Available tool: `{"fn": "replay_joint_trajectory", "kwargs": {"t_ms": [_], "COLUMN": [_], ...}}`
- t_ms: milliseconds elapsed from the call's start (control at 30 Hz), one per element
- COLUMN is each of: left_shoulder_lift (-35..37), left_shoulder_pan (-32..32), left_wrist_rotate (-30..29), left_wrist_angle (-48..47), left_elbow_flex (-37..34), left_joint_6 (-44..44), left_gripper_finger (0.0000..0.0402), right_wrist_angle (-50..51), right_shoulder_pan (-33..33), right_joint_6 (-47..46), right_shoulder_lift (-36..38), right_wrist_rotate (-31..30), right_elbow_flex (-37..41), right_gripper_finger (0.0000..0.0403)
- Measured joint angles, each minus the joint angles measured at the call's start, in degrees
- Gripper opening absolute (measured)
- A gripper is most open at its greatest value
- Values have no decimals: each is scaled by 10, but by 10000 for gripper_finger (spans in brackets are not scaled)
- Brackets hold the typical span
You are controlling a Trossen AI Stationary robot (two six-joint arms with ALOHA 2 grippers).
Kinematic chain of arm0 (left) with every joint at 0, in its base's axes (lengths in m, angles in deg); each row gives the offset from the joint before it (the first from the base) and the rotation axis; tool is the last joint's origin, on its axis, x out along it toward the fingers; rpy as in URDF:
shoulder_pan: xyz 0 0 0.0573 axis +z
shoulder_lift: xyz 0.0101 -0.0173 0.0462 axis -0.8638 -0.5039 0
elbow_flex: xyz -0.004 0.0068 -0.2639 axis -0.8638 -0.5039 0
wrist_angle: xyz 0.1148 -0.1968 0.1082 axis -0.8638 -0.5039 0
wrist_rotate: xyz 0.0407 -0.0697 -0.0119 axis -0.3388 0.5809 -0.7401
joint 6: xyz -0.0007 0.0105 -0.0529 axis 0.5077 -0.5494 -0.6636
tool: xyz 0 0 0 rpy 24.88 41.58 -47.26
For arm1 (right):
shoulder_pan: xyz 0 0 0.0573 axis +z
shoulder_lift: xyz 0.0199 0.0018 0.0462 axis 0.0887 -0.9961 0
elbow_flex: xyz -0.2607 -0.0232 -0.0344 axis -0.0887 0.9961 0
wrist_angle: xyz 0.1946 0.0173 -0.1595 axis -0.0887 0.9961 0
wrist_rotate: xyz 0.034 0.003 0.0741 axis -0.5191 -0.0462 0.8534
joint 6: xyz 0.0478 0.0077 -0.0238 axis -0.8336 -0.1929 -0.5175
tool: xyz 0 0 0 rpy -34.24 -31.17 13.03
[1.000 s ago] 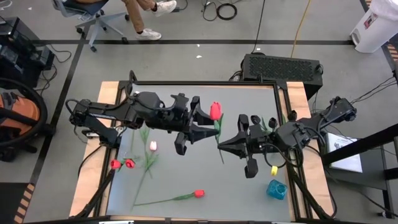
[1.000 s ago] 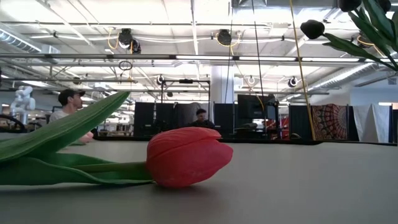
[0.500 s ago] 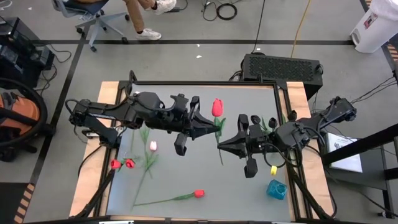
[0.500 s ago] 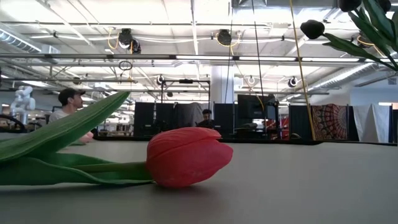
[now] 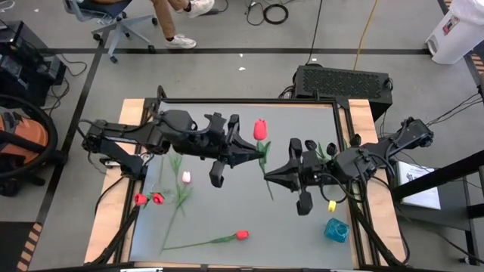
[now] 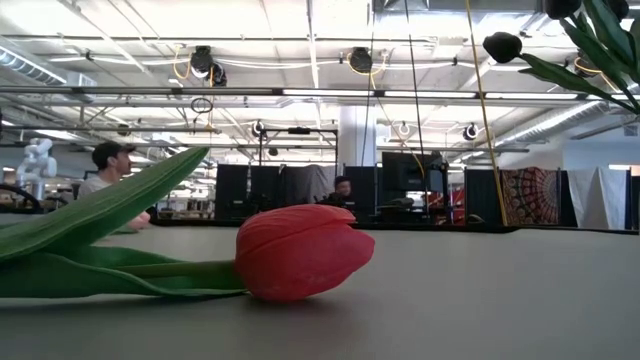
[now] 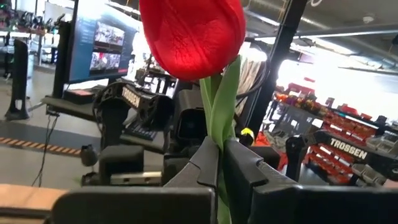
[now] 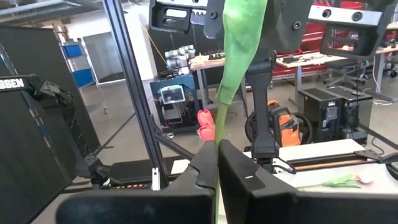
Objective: Sort flowers into vase by color
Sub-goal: Put the right red tulip into the left transparent vase
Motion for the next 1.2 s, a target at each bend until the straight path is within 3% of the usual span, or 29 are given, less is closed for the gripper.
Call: {"fn": "replay_joint_trajectory", "kwargs": {"t_ms": [333,600,733,867,1200], "left_shoulder_lift": [45,51,55,66,141], "left_shoulder_pan": [13,9,11,14,15], "left_wrist_rotate": [0,-3,-3,-2,0], "left_wrist_angle": [-86,-123,-168,-229,-305], "left_elbow_flex": [-1,0,0,0,0], "left_joint_6": [14,12,27,46,56], "left_gripper_finger": [12,12,12,12,12], "right_wrist_angle": [-7,-37,-31,-30,-26], "right_shoulder_pan": [0,0,0,2,2], "right_joint_6": [-18,-12,-29,-16,-16], "right_shoulder_lift": [1,1,1,1,1], "right_wrist_rotate": [-28,-58,-100,-102,-102], "right_elbow_flex": [0,0,0,0,0], "right_gripper_finger": [16,92,141,180,212]}}
